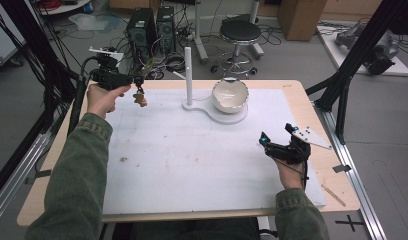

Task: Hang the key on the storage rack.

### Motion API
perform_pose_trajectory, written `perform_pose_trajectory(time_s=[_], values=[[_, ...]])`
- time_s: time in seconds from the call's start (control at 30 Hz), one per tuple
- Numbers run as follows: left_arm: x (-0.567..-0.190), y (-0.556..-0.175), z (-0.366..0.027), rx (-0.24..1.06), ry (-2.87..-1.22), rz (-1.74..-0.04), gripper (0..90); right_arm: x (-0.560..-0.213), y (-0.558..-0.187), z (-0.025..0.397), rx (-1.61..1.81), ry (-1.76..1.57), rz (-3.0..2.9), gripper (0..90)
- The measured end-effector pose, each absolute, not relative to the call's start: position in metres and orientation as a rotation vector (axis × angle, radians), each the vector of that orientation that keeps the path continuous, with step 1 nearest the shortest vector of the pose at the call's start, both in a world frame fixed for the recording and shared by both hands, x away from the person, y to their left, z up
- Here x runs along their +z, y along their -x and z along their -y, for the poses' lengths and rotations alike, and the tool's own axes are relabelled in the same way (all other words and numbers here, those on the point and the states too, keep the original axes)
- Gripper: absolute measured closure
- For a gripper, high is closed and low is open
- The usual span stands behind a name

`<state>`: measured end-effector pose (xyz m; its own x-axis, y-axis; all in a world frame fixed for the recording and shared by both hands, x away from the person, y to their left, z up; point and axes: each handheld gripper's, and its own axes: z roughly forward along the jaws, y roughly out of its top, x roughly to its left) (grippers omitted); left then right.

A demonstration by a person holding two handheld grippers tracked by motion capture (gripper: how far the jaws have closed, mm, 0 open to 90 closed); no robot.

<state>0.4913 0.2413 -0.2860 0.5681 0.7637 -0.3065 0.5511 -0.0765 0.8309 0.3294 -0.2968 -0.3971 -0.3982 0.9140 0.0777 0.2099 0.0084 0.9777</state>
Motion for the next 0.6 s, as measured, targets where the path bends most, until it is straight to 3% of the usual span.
perform_pose_trajectory(time_s=[0.6], values=[[-0.281, -0.496, -0.202, 0.294, -1.790, -1.032, 72.0, -0.397, -0.330, 0.296, 1.437, -1.169, -1.664, 0.4]])
